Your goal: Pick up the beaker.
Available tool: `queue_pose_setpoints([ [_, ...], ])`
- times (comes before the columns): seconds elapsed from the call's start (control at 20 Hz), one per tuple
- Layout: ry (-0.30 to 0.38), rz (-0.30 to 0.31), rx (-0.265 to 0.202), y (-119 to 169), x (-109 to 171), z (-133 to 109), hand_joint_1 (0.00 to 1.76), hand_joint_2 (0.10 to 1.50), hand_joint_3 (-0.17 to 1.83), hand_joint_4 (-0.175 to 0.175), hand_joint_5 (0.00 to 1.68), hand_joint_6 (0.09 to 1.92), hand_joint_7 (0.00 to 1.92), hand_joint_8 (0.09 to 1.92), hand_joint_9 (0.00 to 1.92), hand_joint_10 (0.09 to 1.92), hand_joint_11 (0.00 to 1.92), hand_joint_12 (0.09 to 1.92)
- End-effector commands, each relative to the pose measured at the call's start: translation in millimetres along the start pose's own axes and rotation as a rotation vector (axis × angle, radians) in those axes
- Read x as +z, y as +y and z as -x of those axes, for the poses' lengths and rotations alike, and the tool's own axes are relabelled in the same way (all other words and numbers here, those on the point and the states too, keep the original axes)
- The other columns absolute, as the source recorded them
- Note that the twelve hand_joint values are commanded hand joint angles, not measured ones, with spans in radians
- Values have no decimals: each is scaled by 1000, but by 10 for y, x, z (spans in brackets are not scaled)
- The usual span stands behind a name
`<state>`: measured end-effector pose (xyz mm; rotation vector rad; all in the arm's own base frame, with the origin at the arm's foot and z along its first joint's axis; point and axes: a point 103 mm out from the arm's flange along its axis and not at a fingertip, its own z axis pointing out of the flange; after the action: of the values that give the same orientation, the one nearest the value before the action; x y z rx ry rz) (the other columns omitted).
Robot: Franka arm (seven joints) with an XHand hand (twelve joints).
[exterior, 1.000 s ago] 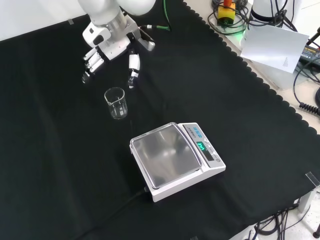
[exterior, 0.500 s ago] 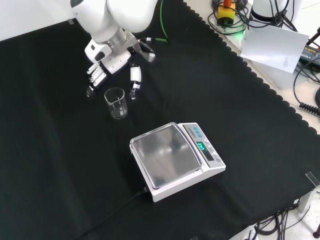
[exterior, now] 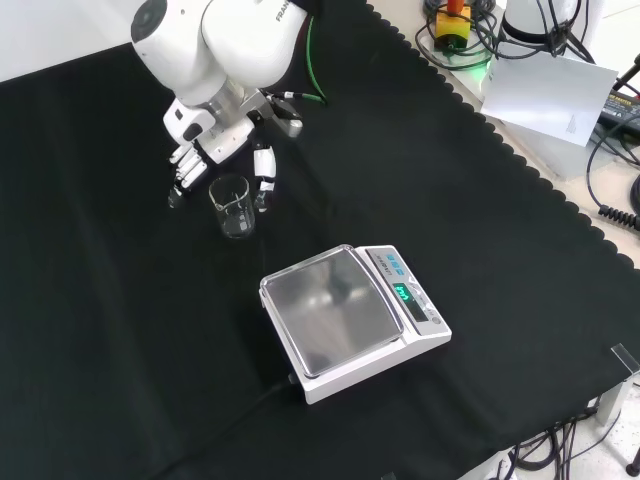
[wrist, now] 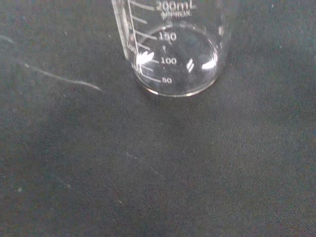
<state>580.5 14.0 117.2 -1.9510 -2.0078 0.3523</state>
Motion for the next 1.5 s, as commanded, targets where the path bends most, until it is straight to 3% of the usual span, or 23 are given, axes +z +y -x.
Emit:
queue_pose_setpoints([
  [0.05,-15,-45,10,43,134,7,454,675,234,2,55,87,1,668,169,833,0,1490],
  [0.3,-28,-55,4,59,183,-27,468,678,218,4,58,87,0,633,147,846,0,1479],
  [0.55,-35,-52,15,70,203,-30,599,708,236,18,146,87,25,664,189,852,28,1516],
  [0.75,-47,-28,30,112,263,-62,735,706,331,37,309,87,177,712,457,779,340,1403],
  [0.9,-57,-12,42,185,346,-95,842,652,543,39,463,98,363,760,705,664,567,1291],
  [1.0,-69,0,48,220,402,-112,909,631,646,33,486,404,468,825,865,601,738,1195],
  [1.1,-83,3,51,250,443,-123,980,640,692,10,457,805,555,926,1031,578,968,1042],
  [1.2,-90,13,54,267,463,-124,1045,662,727,-19,464,1070,612,1038,1159,578,1167,895],
  [1.35,-93,30,55,269,455,-126,1124,684,765,-70,536,1270,665,1261,1185,741,1357,739],
  [1.45,-94,42,54,261,426,-125,1121,863,585,-140,727,1310,697,1404,1173,895,1400,688],
  [1.5,-93,48,55,241,377,-119,1119,919,517,-158,776,1312,710,1451,1165,955,1394,683],
])
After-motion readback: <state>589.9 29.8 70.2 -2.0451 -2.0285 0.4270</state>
